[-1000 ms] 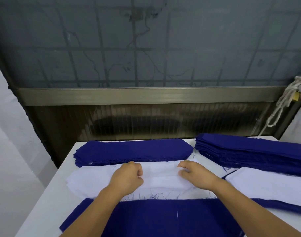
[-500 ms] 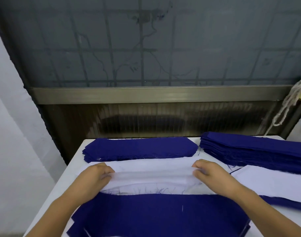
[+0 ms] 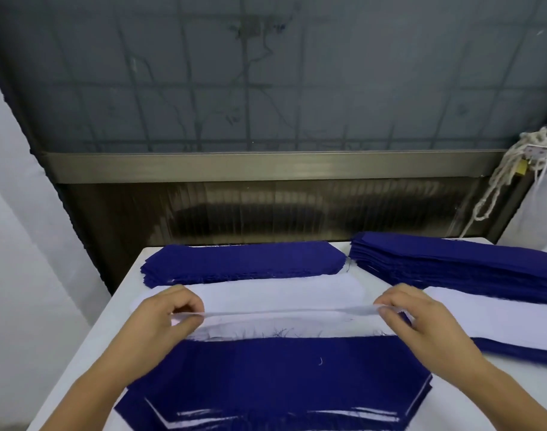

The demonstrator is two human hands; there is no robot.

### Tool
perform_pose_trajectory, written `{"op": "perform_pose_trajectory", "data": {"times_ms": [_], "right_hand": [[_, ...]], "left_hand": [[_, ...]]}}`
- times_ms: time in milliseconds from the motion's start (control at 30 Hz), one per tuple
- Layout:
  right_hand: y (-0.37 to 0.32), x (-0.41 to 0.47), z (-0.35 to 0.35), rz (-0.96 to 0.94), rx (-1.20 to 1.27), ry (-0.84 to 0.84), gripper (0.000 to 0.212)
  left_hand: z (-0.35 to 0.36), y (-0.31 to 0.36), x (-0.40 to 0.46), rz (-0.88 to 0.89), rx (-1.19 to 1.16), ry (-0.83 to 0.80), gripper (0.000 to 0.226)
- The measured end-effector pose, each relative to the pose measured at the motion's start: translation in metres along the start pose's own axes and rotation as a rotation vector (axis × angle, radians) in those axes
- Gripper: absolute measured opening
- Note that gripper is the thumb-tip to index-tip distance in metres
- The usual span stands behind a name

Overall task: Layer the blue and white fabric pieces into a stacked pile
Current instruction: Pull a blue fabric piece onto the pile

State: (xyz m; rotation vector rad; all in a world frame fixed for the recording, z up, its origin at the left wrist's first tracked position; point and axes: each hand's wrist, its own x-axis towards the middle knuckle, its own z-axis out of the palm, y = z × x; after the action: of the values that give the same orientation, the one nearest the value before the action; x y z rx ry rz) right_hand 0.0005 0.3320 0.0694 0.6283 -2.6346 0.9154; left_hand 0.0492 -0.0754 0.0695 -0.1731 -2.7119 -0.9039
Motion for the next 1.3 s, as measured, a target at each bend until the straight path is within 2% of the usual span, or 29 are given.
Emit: {"op": "perform_pose_trajectory", "data": {"times_ms": [100, 200, 367, 433, 500, 667, 767, 867, 1033, 1133, 1300], "right_hand": [[0.012, -0.031, 0.014, -0.261, -0.144, 0.047, 0.021], [0.024, -0.061, 0.034, -0.362, -0.185, 0.031, 0.042], [0.025, -0.074, 0.04, -0.33, -0.157, 0.01, 0.047], [0.021, -0.073, 0.037, -0.32, -0.162, -0.021, 0.035], [0.02, -0.074, 0.033, -0.27, -0.144, -0.068, 0.018], [0.022, -0.071, 0.032, -0.231, -0.183, -0.121, 0.016], [0.022, -0.061, 0.03, -0.182, -0.209, -0.156, 0.025], [0.024, -0.049, 0.028, -0.151, -0.201, -0.221, 0.022], [0.02, -0.001, 0.051, -0.084, -0.084, -0.208, 0.008], [0.019, 0.04, 0.074, -0.061, -0.048, -0.214, 0.008], [0.027, 0.081, 0.095, -0.014, -0.116, -0.354, 0.007]], "left_hand": [[0.004, -0.002, -0.023, 0.059, 0.038, -0.089, 0.024], [0.018, -0.01, -0.043, 0.14, 0.117, -0.209, 0.032], [0.027, -0.016, -0.052, 0.124, 0.13, -0.258, 0.025], [0.025, -0.015, -0.052, 0.112, 0.106, -0.292, 0.02], [0.023, -0.012, -0.053, 0.101, 0.092, -0.332, 0.005], [0.028, -0.014, -0.052, 0.046, 0.116, -0.314, 0.015], [0.03, -0.019, -0.048, -0.001, 0.148, -0.376, 0.019], [0.027, -0.023, -0.038, -0.04, 0.173, -0.44, 0.018], [0.051, -0.009, 0.0, 0.027, 0.187, -0.335, 0.008], [0.075, 0.01, 0.033, 0.037, 0.166, -0.241, 0.001], [0.106, 0.024, 0.077, -0.028, 0.047, -0.278, 0.007]]}}
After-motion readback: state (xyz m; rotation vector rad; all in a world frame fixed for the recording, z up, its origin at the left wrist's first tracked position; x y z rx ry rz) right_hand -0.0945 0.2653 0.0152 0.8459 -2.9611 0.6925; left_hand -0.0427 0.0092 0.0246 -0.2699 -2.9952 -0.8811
